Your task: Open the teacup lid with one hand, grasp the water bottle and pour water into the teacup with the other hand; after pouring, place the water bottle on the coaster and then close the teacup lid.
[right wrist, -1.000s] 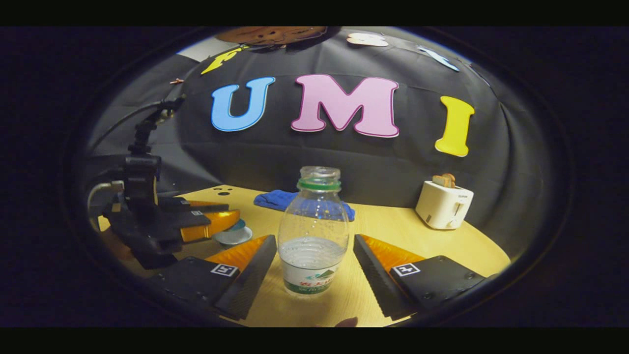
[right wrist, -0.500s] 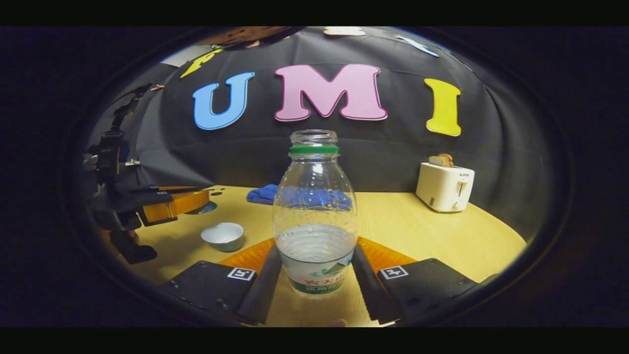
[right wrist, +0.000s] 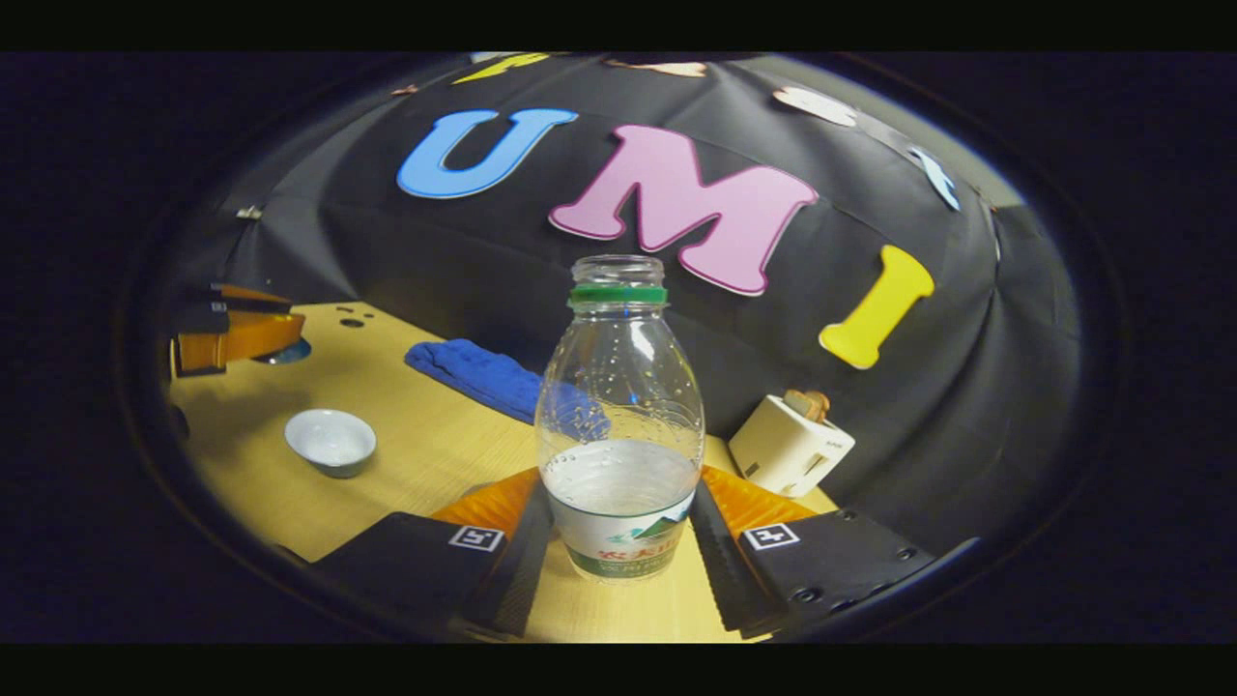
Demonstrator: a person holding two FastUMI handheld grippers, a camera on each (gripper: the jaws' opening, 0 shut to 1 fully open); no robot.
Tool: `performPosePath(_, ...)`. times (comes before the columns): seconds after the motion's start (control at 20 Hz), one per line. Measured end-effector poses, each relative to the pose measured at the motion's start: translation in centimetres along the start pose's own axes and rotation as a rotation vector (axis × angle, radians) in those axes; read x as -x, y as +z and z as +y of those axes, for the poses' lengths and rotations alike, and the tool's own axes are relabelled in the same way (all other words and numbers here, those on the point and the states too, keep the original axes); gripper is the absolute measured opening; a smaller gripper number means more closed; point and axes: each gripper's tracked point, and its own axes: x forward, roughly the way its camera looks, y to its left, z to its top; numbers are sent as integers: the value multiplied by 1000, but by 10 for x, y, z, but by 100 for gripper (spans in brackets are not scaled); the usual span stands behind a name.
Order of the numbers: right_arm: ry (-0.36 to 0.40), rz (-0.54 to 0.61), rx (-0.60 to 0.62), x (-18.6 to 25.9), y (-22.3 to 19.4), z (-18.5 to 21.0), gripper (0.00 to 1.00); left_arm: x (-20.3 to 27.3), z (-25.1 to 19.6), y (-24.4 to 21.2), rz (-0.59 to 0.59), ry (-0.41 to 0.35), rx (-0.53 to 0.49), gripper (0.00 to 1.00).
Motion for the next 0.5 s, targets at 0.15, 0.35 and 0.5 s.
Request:
performPosePath(0.15, -13, -35, 183, -4, 13, 5, 74, 4, 11, 4, -9, 18, -2, 33)
performPosePath(0.35, -16, -61, 349, -10, 19, 18, 75, 9, 23, 2, -5, 33, 0, 33)
performPosePath(0.5, -14, -83, 472, -20, 25, 28, 74, 12, 31, -1, -1, 44, 8, 29)
